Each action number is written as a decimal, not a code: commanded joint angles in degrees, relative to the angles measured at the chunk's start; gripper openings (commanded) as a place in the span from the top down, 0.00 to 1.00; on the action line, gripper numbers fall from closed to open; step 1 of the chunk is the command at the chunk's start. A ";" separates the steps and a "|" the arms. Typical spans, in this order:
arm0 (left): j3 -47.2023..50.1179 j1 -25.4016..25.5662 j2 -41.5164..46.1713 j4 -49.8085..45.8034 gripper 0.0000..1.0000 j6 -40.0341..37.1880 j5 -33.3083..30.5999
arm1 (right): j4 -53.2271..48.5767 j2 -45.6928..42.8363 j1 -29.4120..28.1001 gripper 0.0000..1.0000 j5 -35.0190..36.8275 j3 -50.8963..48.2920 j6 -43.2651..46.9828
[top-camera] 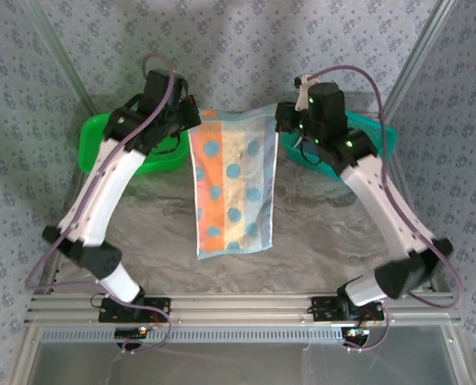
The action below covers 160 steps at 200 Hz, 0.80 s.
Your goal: Fold and stack the towels
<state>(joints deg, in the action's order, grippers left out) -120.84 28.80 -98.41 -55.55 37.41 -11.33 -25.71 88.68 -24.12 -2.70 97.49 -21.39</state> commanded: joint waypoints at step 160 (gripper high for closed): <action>22.87 -6.27 -11.00 9.65 1.00 4.75 16.91 | 7.64 16.50 5.30 1.00 -13.17 -16.36 -4.11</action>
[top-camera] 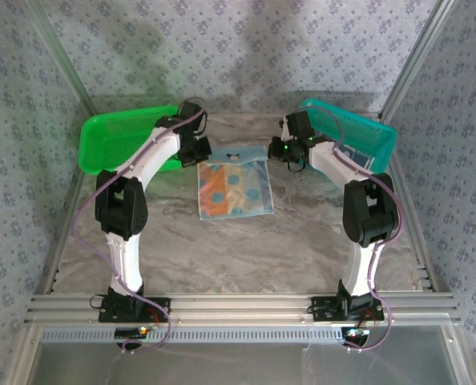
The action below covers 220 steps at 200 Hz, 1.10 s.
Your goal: Fold and stack the towels
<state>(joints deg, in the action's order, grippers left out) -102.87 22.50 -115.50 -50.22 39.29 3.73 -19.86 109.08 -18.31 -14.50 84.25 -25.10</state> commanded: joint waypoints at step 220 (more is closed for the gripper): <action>40.81 7.84 22.54 14.84 1.00 12.73 1.64 | 4.65 -15.80 -8.34 0.94 3.15 -31.28 -1.69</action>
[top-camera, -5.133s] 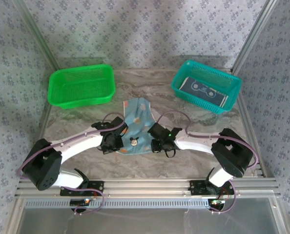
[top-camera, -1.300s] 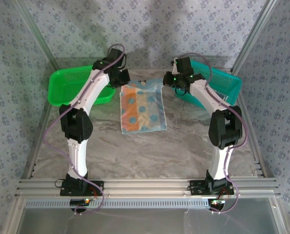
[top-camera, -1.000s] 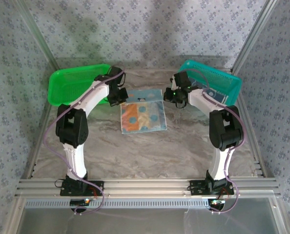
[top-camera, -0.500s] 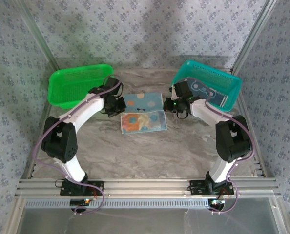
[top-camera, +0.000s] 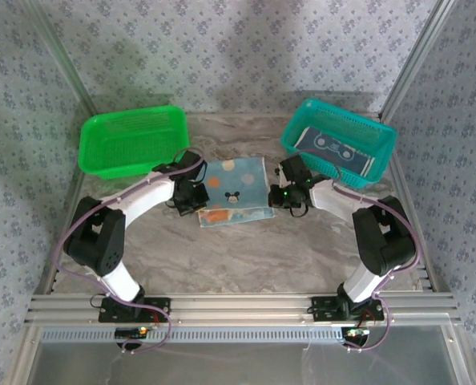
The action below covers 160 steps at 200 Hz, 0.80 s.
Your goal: Fold and stack the towels
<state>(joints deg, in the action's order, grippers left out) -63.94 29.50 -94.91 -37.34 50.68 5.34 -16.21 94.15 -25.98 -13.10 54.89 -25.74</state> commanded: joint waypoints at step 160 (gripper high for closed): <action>-4.61 2.33 5.73 -5.66 1.00 0.24 -4.06 | -4.80 -6.85 -1.75 0.92 5.59 2.27 1.04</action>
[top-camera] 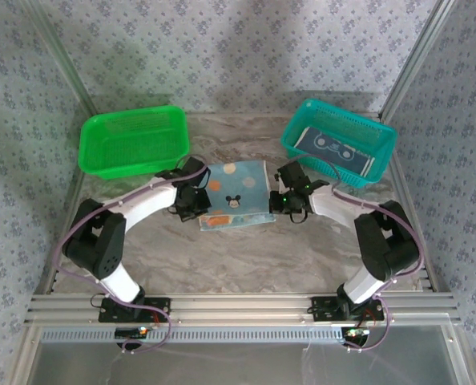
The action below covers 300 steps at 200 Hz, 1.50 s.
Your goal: Fold and stack the towels
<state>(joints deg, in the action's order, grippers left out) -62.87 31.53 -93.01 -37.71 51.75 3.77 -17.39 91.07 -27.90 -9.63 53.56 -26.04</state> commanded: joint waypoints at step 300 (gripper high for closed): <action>5.07 5.07 4.44 -0.79 0.63 0.75 -2.48 | -2.04 -7.62 -4.32 0.55 5.94 -5.56 -0.12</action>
<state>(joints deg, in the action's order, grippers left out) -54.02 37.23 -87.88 -37.32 54.48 2.90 -17.91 84.29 -32.18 -5.17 44.84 -27.49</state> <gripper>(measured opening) 0.377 0.466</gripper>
